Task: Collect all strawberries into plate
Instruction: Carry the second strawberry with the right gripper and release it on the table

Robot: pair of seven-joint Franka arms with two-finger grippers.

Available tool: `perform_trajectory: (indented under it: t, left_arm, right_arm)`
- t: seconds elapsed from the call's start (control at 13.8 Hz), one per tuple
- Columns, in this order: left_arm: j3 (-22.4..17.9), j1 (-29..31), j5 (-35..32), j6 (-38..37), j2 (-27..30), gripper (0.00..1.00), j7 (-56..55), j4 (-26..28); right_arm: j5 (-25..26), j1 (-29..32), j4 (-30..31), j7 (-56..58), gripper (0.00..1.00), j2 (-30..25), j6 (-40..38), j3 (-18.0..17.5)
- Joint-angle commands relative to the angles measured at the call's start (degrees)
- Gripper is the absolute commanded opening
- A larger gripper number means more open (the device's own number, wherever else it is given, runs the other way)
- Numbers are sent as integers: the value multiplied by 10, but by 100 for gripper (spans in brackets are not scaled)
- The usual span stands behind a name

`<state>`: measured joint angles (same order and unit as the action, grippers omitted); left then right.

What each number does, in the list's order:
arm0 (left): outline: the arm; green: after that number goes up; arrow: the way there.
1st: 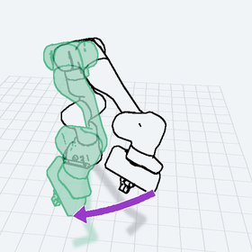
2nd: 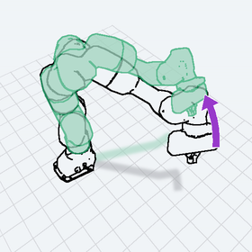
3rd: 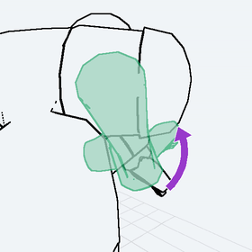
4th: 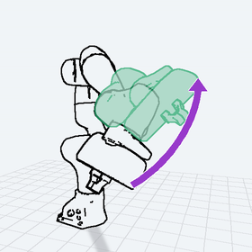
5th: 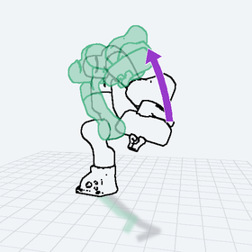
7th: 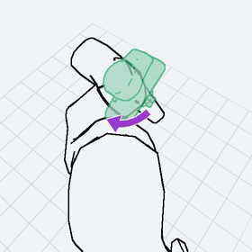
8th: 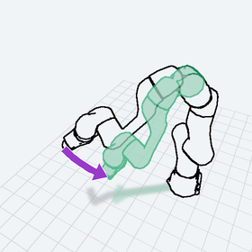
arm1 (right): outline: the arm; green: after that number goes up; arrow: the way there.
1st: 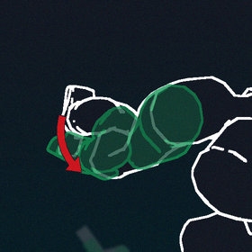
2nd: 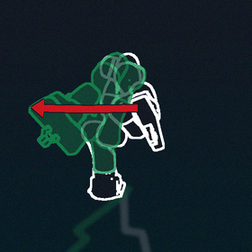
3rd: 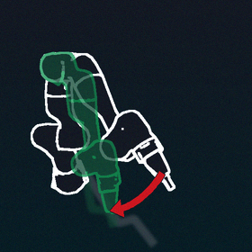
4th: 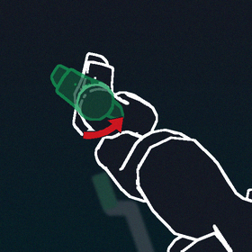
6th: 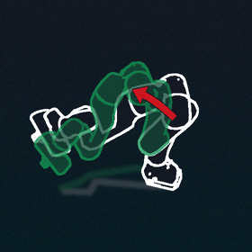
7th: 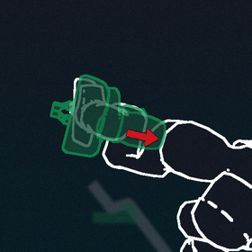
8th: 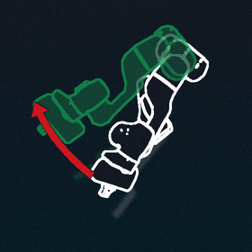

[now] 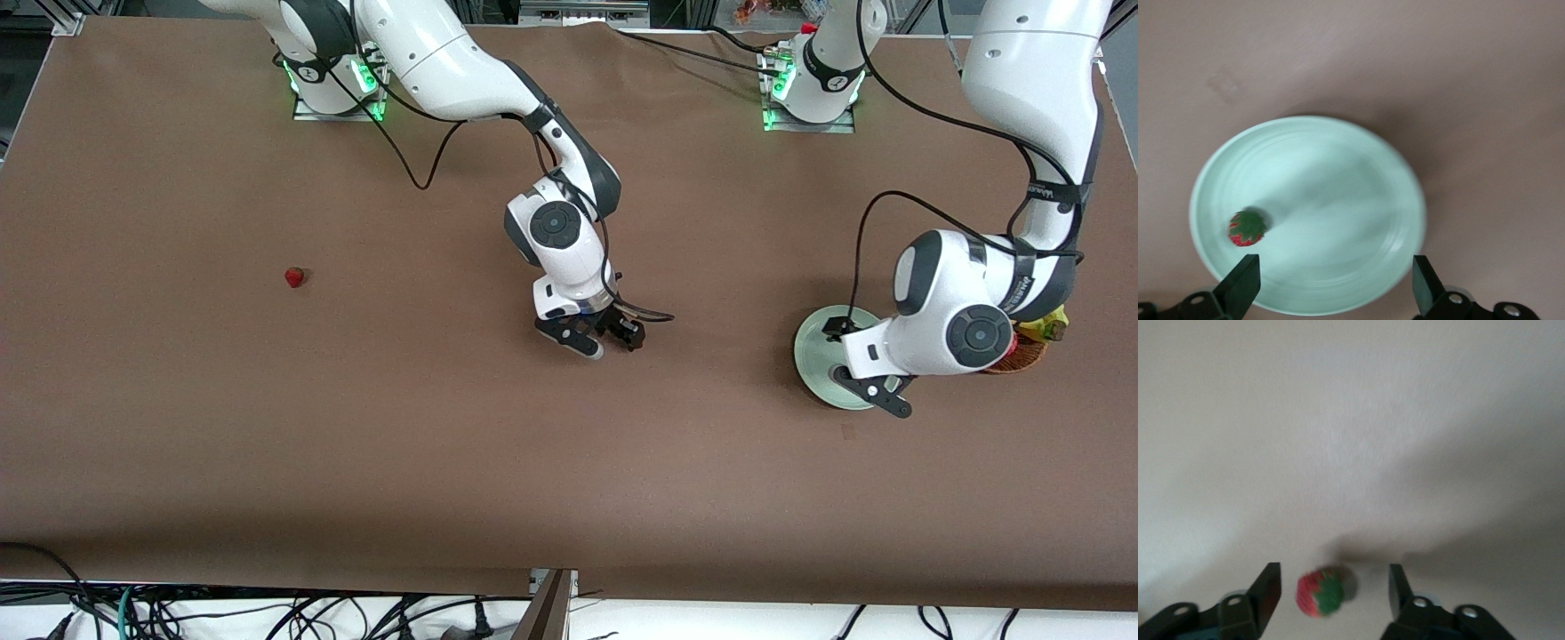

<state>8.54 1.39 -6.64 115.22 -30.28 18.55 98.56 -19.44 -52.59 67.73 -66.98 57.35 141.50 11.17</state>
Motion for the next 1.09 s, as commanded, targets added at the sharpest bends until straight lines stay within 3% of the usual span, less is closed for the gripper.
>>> perform_trajectory:
  t: [0.0, 0.29, 0.44, 0.65, 0.8, 1.02]
  left_arm:
    - [39, 2, -2, -13, 14, 100, -83, 5]
    - [65, 2, -2, -12, 15, 100, -141, 5]
    - [67, 2, -2, -11, 14, 100, -141, 5]
    - [68, -1, -2, -8, 13, 100, -142, 5]
    - [86, -1, -2, -3, 8, 100, -167, 6]
    - [122, -12, -2, 32, -7, 100, -251, 9]
  right_arm:
    - [8, 18, 0, 39, 77, -57, -116, 31]
    - [12, 77, 9, 223, 77, -116, -268, 49]
    - [12, 77, 71, 352, 77, -154, -332, 116]
    - [12, 77, 252, 605, 77, -210, -268, 213]
    - [12, 79, 358, 685, 77, -245, -188, 240]
    - [7, 82, 474, 762, 77, -287, -138, 277]
